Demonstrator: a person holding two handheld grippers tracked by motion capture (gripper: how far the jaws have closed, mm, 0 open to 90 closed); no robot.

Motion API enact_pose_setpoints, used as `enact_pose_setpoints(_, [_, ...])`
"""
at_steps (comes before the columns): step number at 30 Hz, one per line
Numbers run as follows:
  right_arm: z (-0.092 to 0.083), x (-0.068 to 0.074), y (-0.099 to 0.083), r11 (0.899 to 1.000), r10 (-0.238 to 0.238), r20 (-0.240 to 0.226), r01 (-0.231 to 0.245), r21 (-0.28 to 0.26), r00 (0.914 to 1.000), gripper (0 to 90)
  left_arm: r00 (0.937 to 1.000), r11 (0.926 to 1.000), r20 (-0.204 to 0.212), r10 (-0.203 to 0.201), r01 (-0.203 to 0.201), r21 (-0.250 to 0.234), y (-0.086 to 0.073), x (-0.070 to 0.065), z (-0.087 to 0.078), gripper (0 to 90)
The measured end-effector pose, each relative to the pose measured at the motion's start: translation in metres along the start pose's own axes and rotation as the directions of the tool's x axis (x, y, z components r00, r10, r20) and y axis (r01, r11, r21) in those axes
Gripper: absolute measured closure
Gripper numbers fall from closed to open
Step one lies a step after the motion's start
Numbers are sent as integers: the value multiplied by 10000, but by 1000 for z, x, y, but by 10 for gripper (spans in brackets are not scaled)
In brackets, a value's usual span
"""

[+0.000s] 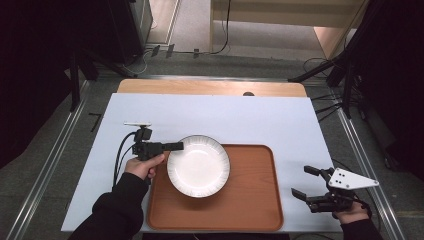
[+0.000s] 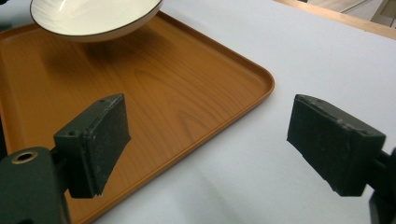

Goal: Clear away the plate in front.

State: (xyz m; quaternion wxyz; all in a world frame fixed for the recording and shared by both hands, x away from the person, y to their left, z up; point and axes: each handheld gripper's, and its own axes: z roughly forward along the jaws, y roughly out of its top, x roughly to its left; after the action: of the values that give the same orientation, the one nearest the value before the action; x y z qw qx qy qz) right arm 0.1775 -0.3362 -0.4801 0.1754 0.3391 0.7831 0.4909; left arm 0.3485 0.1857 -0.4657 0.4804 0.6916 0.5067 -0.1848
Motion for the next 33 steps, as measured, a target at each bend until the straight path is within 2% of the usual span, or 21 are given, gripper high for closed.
enact_pose_setpoints(5, [0, 1, 0, 10000, 41, -45, -41, 41, 10000, 136, 9999, 9997, 74, 123, -125, 200, -2, -2, 7, 793])
enact_pose_setpoints(14, [1, 0, 0, 10000, 3, -67, -3, 55, 10000, 136, 9983, 9969, 49, 586, -588, 530, -7, -7, 21, 789])
enact_pose_setpoints(19, [1, 1, 0, 9999, 43, -110, -41, 131, 9999, 136, 9970, 9944, -190, 757, -741, 753, -9, -8, 30, 786])
enact_pose_setpoints(24, [1, 1, 0, 9999, -26, -78, 27, 126, 10000, 136, 9970, 9943, -178, 759, -744, 768, -10, -7, 32, 791])
enact_pose_setpoints(25, [1, 1, 0, 9999, -7, -78, 8, 120, 10000, 136, 9936, 9920, -561, 980, -930, 858, -11, -8, 34, 799])
enact_pose_setpoints(26, [1, 1, 0, 9999, 7, -99, -5, 161, 10000, 136, 9914, 9903, -711, 1095, -1027, 935, -11, -8, 34, 806])
enact_pose_setpoints(27, [1, 1, 0, 9999, 7, -99, -5, 161, 10000, 136, 9914, 9903, -711, 1095, -1027, 935, -11, -8, 34, 811])
enact_pose_setpoints(28, [2, 1, 0, 9999, -9, -109, 11, 167, 9999, 136, 9873, 9873, -892, 1316, -1225, 1010, -12, -11, 36, 814])
enact_pose_setpoints(29, [2, 1, 0, 9999, -9, -109, 11, 167, 9999, 136, 9873, 9873, -892, 1316, -1225, 1010, -12, -11, 36, 816])
enact_pose_setpoints(31, [2, 1, 0, 9998, -53, -141, 55, 187, 9999, 136, 9804, 9821, -1038, 1672, -1564, 1053, -13, -15, 37, 819])
enact_pose_setpoints(32, [2, 1, 0, 9997, -87, -155, 90, 230, 9998, 136, 9738, 9766, -1215, 1923, -1777, 1209, -14, -17, 38, 828])
enact_pose_setpoints(33, [2, 1, 0, 9997, -87, -155, 90, 230, 9998, 136, 9700, 9746, -1343, 2028, -1867, 1235, -14, -19, 40, 828])
